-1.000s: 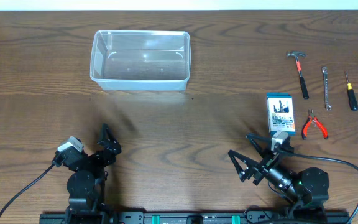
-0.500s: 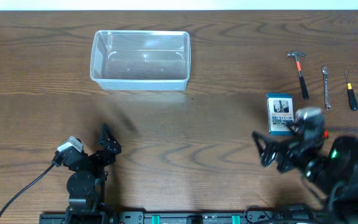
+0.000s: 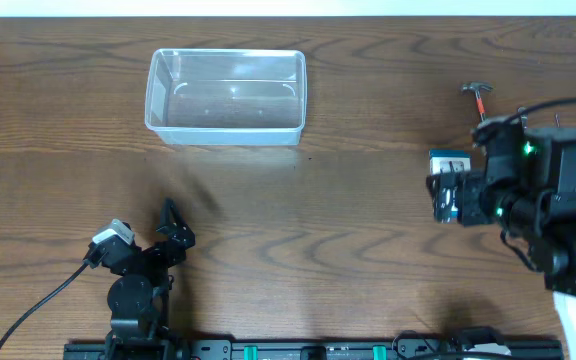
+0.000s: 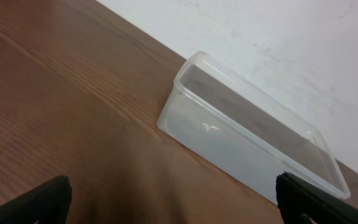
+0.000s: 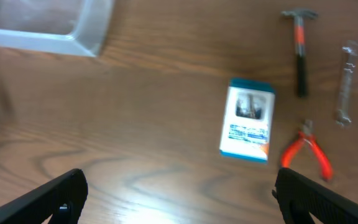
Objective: Pack container
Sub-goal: 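Raise both arms and swing them toward the clear plastic container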
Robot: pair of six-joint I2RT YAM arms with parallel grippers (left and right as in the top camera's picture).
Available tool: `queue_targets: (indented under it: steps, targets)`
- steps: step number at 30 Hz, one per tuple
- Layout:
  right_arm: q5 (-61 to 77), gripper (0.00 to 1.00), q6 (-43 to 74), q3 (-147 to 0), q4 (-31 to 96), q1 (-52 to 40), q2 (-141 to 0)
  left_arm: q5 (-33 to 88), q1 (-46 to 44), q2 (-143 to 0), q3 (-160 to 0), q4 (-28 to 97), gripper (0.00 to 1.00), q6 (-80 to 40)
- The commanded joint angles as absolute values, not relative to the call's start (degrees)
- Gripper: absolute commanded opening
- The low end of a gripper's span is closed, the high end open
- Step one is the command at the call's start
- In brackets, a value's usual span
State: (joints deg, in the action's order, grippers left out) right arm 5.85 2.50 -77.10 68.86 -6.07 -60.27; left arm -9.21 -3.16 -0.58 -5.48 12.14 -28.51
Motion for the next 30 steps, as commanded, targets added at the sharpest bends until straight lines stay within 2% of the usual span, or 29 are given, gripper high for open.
queue_targets:
  steps: [1, 10, 17, 21, 26, 30]
  targets:
    - [-3.3, 0.99, 5.6, -85.4, 72.6, -6.6, -64.4, -9.5, -2.9, -0.2, -3.9, 12.5, 0.98, -28.6]
    - [-7.1, 0.99, 9.8, -98.4, 85.7, -6.8, -76.5, -9.5, -2.9, -0.2, -3.9, 12.5, 0.98, -28.6]
    - [-3.0, 0.99, 10.7, -98.7, 84.5, -6.9, -77.1, -9.4, -2.9, -0.2, -3.9, 12.4, 0.98, -29.2]
    - [-1.5, 0.99, 10.5, -98.7, 83.0, -7.0, -77.1, -2.1, -2.9, -0.2, -4.8, 12.0, 0.98, -29.4]
    - [-1.5, 0.99, 8.0, -98.7, 79.1, -9.0, -77.3, 7.6, -2.9, -1.9, -8.9, 12.6, 0.98, -20.1]
    - [-1.5, 0.99, 8.1, -98.7, 77.2, -11.9, -78.7, 5.8, -2.9, -9.7, -18.5, 20.0, 0.98, -13.1]
